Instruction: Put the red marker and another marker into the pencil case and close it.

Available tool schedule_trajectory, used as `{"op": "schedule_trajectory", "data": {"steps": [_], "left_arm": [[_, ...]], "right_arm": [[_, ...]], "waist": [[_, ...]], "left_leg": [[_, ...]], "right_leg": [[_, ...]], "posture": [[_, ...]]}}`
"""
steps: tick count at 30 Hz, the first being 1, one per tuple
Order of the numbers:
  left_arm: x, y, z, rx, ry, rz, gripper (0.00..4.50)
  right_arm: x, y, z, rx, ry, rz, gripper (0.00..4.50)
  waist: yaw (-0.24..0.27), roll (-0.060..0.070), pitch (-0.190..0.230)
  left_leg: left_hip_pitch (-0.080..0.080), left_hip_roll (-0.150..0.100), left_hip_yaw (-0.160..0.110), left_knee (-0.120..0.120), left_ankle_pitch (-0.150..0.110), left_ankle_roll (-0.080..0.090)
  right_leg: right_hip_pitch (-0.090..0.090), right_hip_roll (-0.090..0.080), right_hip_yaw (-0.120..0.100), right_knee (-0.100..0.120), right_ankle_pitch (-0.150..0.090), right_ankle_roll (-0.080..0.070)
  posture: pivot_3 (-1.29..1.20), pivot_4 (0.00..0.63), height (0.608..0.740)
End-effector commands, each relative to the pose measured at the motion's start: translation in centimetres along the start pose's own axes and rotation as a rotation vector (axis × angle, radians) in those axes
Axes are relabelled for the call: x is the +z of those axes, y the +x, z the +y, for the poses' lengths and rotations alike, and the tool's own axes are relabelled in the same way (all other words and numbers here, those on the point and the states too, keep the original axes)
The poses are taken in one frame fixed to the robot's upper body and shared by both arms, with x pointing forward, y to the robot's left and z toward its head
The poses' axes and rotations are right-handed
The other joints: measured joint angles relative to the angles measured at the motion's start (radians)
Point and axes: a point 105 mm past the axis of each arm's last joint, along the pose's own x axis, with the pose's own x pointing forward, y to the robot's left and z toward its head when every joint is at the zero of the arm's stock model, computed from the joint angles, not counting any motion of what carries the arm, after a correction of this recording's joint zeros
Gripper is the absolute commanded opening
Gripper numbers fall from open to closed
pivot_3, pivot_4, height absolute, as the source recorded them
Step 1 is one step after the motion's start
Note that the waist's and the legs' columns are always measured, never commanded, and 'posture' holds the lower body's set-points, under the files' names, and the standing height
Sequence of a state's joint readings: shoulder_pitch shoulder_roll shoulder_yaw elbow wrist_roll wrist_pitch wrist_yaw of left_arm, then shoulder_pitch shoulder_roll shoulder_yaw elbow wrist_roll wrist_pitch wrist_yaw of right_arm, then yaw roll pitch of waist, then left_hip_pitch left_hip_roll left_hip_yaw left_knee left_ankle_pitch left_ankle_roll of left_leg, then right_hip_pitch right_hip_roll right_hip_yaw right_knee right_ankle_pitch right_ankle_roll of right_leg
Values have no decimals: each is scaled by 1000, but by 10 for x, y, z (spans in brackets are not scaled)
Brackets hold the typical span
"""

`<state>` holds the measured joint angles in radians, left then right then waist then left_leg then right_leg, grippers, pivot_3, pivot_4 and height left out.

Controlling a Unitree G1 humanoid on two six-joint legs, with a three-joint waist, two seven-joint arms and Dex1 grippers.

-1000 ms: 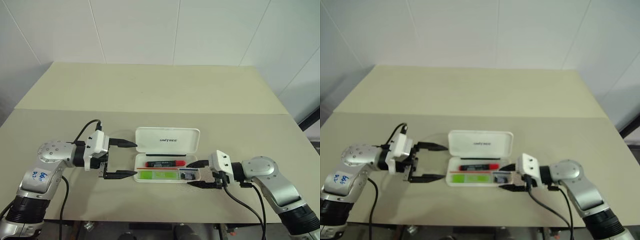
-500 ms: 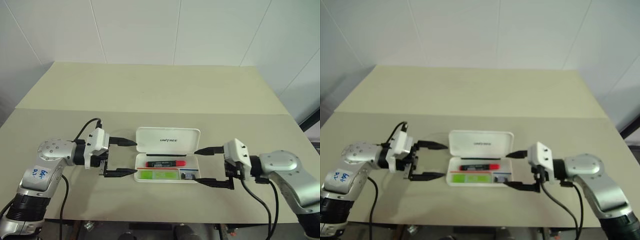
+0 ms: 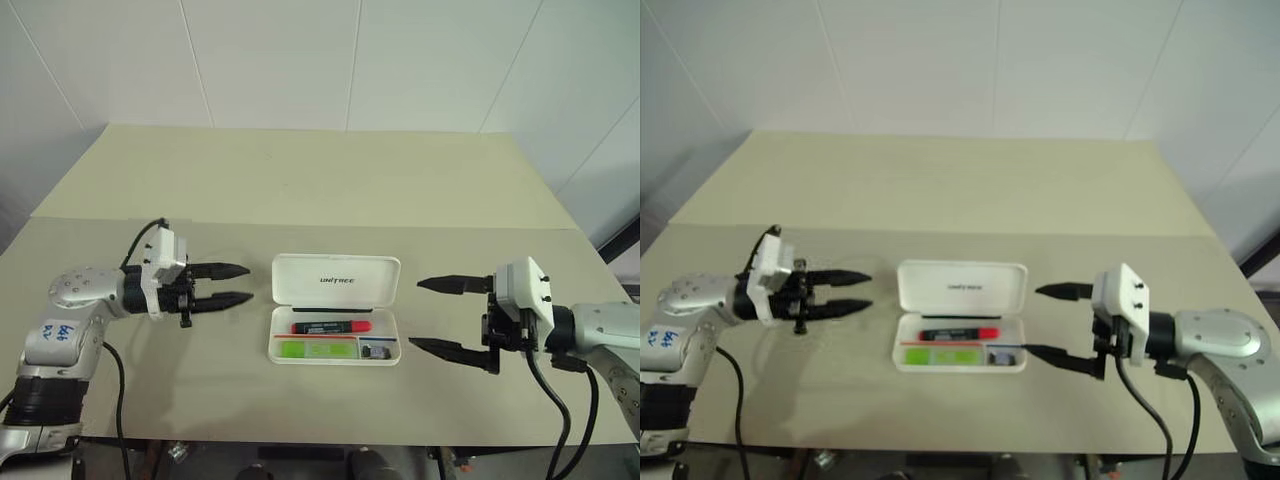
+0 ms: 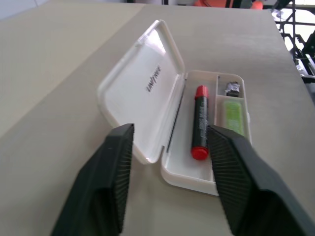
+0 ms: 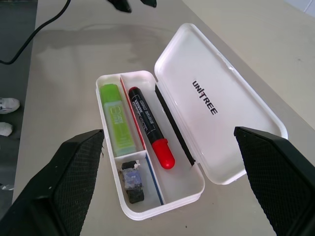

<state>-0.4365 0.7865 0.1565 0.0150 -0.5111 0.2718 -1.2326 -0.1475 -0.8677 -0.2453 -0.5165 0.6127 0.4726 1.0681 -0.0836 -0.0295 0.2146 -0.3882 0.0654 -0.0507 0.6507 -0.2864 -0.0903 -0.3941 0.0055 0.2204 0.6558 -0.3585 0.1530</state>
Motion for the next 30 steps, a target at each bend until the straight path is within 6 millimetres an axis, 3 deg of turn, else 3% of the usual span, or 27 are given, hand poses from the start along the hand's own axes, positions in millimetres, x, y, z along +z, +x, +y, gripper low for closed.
{"op": "schedule_trajectory", "data": {"steps": [1, 3, 4, 9, 15, 19, 23, 30], "left_arm": [[10, 1, 0, -10, 5, -54, 892], [10, 2, -1, -12, 2, -56, 166], [9, 2, -3, -14, -1, -57, 35], [9, 2, 0, 31, -26, -89, 35], [31, -2, 38, 243, -130, -242, 35], [31, -1, 59, 348, -164, -247, 35], [20, 17, 59, 306, -171, -172, 35], [0, 51, 41, 108, -198, -70, 35]], "right_arm": [[7, -3, -5, -31, -48, -8, 4500], [6, -3, -6, -33, -48, -7, 4500], [5, -4, -7, -34, -48, -3, 4500], [2, -8, -13, -54, -53, 16, 4500], [-2, -11, -17, -71, -56, 31, 4500], [-3, -10, -18, -80, -59, 35, 4500], [-3, -8, -17, -85, -65, 33, 4500], [-1, -7, -14, -95, -72, 31, 4500]], "waist": [[0, 0, 0], [0, 0, 0], [1, 0, 0], [1, 0, 0], [2, 0, 0], [2, 0, 0], [2, 0, 0], [3, 0, 0]], "left_leg": [[0, 0, 0, 0, 0, 0], [0, 0, 0, -1, 0, 0], [0, 0, 0, -1, 0, 0], [0, 0, 0, 0, 0, 0], [0, 0, 0, 1, 0, 0], [0, 0, -1, 1, 0, 0], [0, 0, -1, 0, 0, 0], [0, 0, 0, 1, 1, -1]], "right_leg": [[0, 0, 0, 0, 0, 0], [0, 0, 0, 0, 0, 0], [0, 0, 0, 0, 0, 0], [0, 0, 0, 0, 0, 0], [0, 0, 0, 1, 0, 0], [0, 0, 0, 1, 0, 0], [0, 0, 0, 1, 0, 0], [0, 0, 0, 1, 0, 0]], "posture": [[0, 150, 740], [0, 150, 740], [0, 150, 740], [0, 150, 740], [0, 150, 740], [0, 150, 740], [0, 150, 740], [0, 150, 740]]}}
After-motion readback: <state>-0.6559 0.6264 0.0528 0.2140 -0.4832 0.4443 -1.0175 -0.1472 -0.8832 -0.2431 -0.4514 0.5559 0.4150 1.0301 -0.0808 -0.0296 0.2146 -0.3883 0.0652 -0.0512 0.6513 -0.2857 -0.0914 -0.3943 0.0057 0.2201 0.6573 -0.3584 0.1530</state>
